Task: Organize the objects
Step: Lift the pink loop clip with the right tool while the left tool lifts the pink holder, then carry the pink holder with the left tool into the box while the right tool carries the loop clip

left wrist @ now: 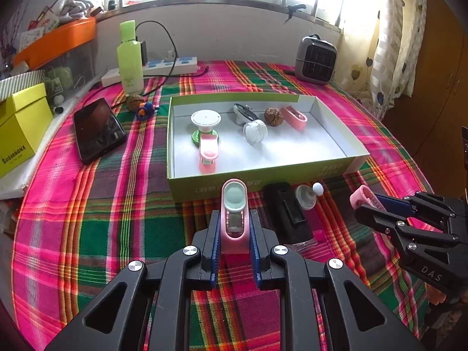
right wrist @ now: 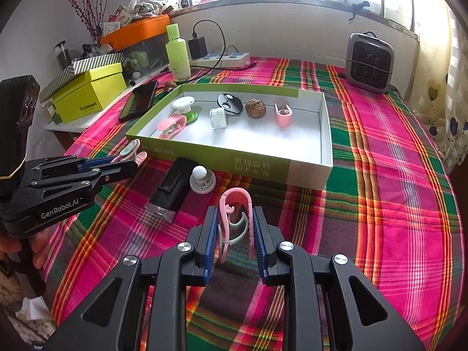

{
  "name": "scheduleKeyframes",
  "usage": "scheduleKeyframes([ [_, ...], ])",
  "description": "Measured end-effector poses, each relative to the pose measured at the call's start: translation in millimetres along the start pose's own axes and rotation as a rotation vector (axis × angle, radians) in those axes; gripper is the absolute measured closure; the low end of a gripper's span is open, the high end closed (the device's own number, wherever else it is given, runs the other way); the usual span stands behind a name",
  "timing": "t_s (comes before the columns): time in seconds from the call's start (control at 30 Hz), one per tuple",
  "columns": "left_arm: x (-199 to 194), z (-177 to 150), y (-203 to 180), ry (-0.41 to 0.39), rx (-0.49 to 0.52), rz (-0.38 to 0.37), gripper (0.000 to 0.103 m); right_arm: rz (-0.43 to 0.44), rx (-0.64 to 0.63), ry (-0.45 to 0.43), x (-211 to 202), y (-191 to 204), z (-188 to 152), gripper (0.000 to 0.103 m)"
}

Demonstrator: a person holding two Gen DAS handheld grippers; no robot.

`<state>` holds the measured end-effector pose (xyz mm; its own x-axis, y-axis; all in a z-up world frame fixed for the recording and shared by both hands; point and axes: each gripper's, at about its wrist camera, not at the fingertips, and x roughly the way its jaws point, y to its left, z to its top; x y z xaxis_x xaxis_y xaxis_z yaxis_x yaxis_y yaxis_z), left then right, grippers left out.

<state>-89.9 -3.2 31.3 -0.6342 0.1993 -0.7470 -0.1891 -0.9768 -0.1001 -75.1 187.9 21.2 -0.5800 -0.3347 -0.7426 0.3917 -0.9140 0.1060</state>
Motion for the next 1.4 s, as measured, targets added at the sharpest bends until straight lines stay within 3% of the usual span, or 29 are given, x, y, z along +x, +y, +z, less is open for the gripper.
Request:
scheduleKeyframes([
  [0.8, -4.3, 28.2, -9.3, -0.038, -0.016, -0.019, 0.087, 0.018, 0.031, -0.041, -1.9, 0.4, 35.7, 0.079],
  [1.4, 26.7, 52.5, -1.9, -0.015, -0.040, -0.010, 0.087, 0.019, 0.039, -0.019, 33.5, -7.8, 74.6, 0.079],
])
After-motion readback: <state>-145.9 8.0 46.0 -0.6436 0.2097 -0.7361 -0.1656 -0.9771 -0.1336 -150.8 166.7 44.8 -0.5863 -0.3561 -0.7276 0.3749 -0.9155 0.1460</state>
